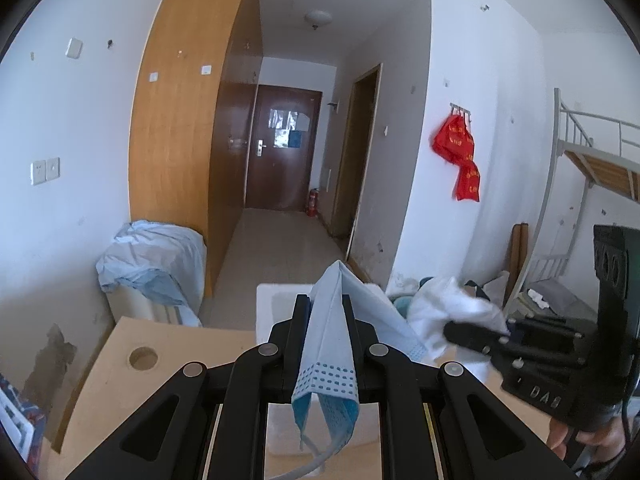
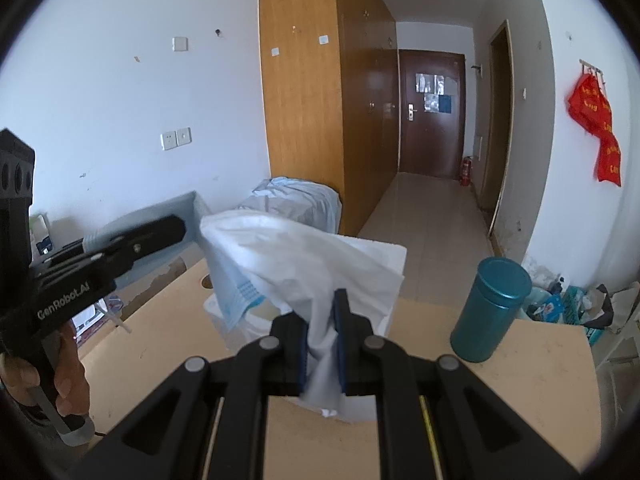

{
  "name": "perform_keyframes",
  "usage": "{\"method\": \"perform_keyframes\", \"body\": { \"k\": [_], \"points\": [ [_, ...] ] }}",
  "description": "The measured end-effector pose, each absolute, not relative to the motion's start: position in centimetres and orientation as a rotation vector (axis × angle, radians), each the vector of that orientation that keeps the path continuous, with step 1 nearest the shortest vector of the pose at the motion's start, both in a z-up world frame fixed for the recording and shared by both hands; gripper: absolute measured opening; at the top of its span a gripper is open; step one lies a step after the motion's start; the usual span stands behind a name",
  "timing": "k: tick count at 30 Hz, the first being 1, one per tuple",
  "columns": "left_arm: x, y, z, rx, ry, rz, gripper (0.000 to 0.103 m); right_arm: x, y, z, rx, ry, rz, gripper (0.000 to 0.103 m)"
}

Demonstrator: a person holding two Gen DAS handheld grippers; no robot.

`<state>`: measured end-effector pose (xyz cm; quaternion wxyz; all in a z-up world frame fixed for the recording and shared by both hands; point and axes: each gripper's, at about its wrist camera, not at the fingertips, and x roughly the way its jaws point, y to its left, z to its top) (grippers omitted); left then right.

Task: Organize soft objects
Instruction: 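Carry the mask with left gripper while right gripper carries the tissue over the foam box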

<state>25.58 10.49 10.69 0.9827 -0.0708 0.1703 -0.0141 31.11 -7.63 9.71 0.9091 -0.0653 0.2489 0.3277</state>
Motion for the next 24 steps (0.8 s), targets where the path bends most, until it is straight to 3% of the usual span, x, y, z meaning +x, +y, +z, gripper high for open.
{"method": "perform_keyframes", "body": {
  "k": [24],
  "points": [
    [36.1, 10.4, 7.6, -0.168, 0.485, -0.147, 0.014, 34.0, -8.1, 9.7, -0.097, 0.533, 0.632, 0.014]
  ]
}}
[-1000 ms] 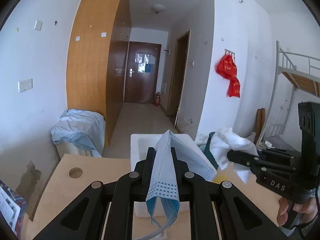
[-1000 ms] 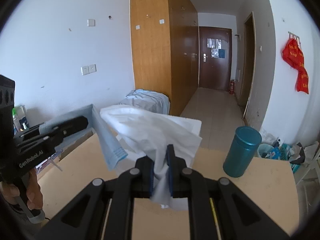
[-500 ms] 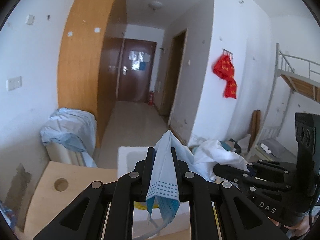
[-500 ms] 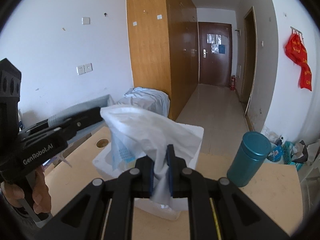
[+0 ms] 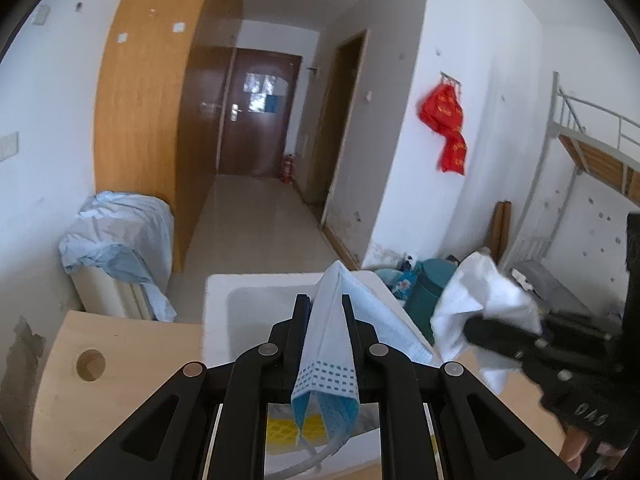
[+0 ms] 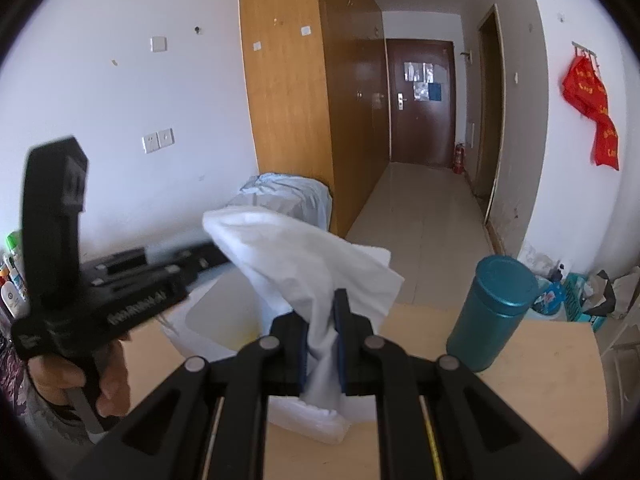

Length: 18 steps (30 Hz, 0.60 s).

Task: Organize soft objects
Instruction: 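Carry the mask with left gripper while right gripper carries the tissue over the foam box, then open the left gripper to drop the blue mask into the foam box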

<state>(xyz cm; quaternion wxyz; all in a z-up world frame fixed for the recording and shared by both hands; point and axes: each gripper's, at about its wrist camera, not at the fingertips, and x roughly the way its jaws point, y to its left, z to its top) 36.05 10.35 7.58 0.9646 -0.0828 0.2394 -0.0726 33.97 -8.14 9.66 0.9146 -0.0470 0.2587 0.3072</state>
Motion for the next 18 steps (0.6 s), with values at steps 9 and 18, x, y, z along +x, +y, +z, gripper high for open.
{"method": "perform_keyframes", "body": {
  "k": [9, 18],
  "points": [
    [37.7, 9.6, 5.9, -0.152, 0.536, -0.122, 0.014, 33.1, -8.2, 9.8, -0.096, 0.521, 0.638, 0.014],
    [37.4, 9.2, 5.4, -0.116, 0.538, -0.107, 0.04, 33.7, -8.2, 9.7, -0.092, 0.529, 0.638, 0.014]
  ]
}}
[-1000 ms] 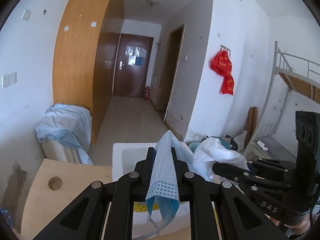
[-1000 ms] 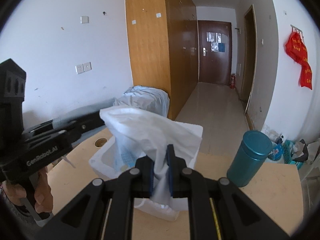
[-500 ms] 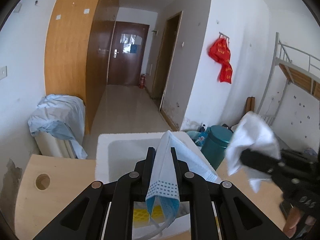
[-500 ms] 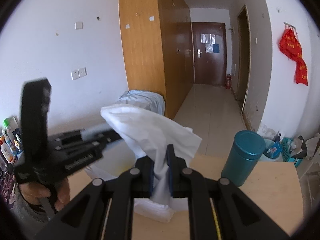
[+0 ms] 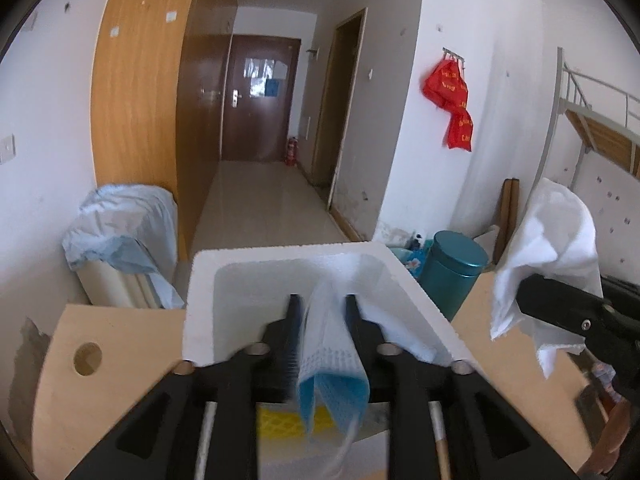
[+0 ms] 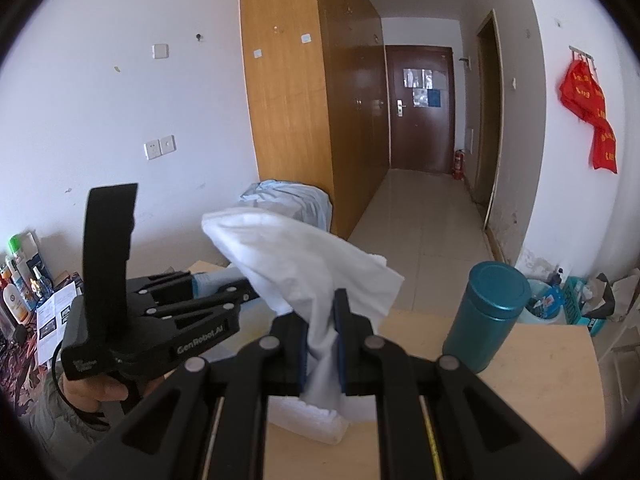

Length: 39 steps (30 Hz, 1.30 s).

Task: Organize soft objects
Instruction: 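Open the left gripper to drop the blue mask into the foam box, then lower the white tissue into the foam box and open the right gripper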

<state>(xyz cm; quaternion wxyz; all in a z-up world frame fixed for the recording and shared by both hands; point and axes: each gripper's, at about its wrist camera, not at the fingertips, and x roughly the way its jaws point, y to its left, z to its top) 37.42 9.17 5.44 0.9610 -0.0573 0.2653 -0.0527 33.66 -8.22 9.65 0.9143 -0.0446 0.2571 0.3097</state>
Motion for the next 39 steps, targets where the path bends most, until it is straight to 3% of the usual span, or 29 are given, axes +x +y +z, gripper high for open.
{"method": "perform_keyframes", "body": {
  "k": [1, 2, 8, 11, 36, 39],
  "points": [
    [37.1, 9.2, 5.5, -0.115, 0.525, -0.09, 0.06, 33.8, -8.2, 9.7, -0.091, 0.531, 0.64, 0.014],
    [36.9, 9.3, 5.6, -0.116, 0.512, -0.081, 0.071, 33.8, -8.2, 9.6, -0.091, 0.533, 0.642, 0.014],
    [35.9, 9.5, 5.8, -0.133, 0.501, -0.085, 0.074, 34.1, -8.1, 9.6, -0.094, 0.538, 0.645, 0.014],
    [35.6, 9.4, 5.6, -0.118, 0.511, -0.074, 0.087, 34.3, -8.1, 9.7, -0.093, 0.54, 0.644, 0.014],
    [26.9, 11.4, 6.8, -0.12, 0.447, 0.011, 0.092, 34.4, -5.9, 8.0, -0.127, 0.581, 0.711, 0.014],
    [26.6, 12.0, 6.7, -0.137, 0.423, 0.025, 0.097, 34.7, -5.1, 7.7, -0.136, 0.593, 0.72, 0.014]
  ]
}}
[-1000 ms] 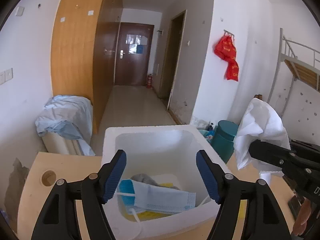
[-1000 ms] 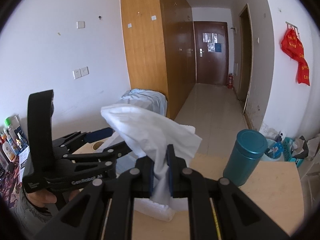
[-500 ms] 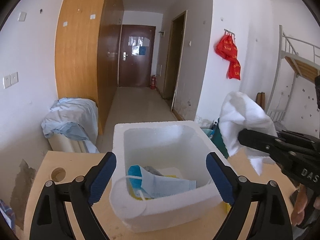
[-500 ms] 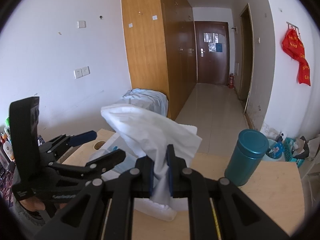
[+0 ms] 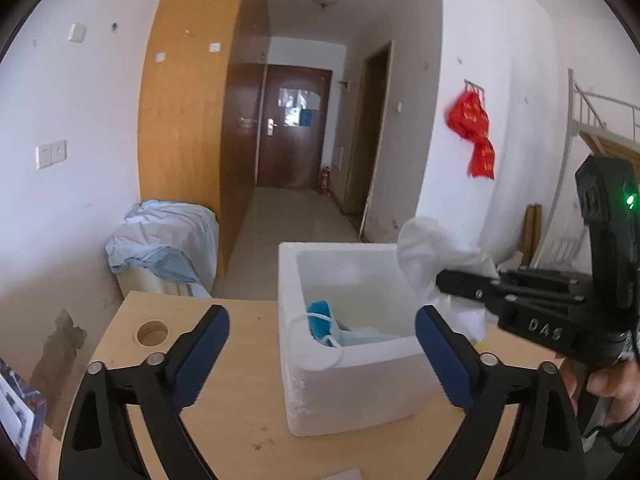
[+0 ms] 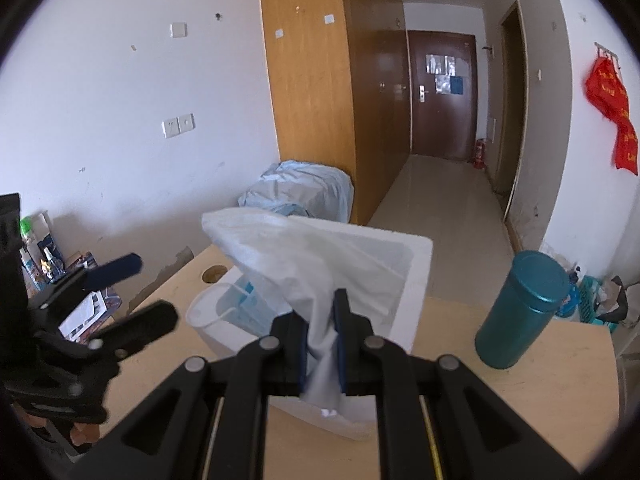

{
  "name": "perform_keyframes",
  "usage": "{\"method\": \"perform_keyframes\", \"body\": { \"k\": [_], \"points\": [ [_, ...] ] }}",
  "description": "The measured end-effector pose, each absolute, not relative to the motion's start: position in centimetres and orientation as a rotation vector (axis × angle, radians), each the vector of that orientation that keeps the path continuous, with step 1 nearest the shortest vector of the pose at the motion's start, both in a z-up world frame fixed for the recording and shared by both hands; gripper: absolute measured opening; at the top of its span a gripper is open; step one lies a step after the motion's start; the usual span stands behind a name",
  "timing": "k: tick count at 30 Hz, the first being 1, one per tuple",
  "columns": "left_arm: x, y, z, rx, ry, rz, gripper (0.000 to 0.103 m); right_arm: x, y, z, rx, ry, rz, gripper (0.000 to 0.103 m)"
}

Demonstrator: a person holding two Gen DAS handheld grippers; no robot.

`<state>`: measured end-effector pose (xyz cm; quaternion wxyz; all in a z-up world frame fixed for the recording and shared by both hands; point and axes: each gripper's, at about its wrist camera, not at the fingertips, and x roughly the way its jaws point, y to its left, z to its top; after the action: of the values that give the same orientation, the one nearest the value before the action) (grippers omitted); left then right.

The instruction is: Organize soft objects

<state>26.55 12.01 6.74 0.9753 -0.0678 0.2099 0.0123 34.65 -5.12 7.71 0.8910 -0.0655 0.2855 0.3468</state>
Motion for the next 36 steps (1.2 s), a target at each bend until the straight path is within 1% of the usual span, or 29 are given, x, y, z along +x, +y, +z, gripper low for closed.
{"method": "perform_keyframes", "body": {
  "k": [7, 9, 11, 12, 14, 16, 20, 22, 25, 32, 36],
  "points": [
    [26.3, 13.5, 6.0, -0.18, 0.413, 0.048, 0.098, 36.0, -3.8, 6.5, -0.135, 0.652, 0.741, 0.015],
    [26.3, 13.7, 5.9, -0.18, 0.413, 0.055, 0.098, 36.6, -3.2, 5.8, -0.145, 0.676, 0.739, 0.023],
    [26.2, 13.9, 6.0, -0.183, 0.407, 0.058, 0.098, 36.8, -3.0, 5.5, -0.154, 0.678, 0.725, 0.04],
    [26.2, 13.9, 6.0, -0.185, 0.406, 0.058, 0.098, 36.8, -3.0, 5.5, -0.154, 0.673, 0.723, 0.044],
    [26.1, 14.2, 6.0, -0.189, 0.402, 0.059, 0.098, 36.6, -3.2, 5.6, -0.143, 0.663, 0.715, 0.062],
    [26.2, 14.2, 5.9, -0.188, 0.407, 0.055, 0.098, 36.4, -3.5, 5.9, -0.142, 0.643, 0.699, 0.067],
    [26.2, 14.2, 5.7, -0.185, 0.414, 0.058, 0.098, 36.2, -3.8, 6.3, -0.154, 0.628, 0.668, 0.073],
    [26.2, 14.2, 5.8, -0.181, 0.414, 0.055, 0.098, 36.0, -4.2, 6.6, -0.158, 0.621, 0.654, 0.074],
    [26.1, 14.2, 5.8, -0.181, 0.409, 0.054, 0.098, 35.7, -4.3, 6.6, -0.177, 0.618, 0.633, 0.079],
    [26.0, 13.9, 5.8, -0.177, 0.408, 0.046, 0.098, 35.0, -4.9, 6.7, -0.188, 0.617, 0.603, 0.08],
    [25.6, 13.7, 5.7, -0.178, 0.416, 0.032, 0.098, 34.0, -5.7, 6.8, -0.189, 0.621, 0.609, 0.082]
  ]
}}
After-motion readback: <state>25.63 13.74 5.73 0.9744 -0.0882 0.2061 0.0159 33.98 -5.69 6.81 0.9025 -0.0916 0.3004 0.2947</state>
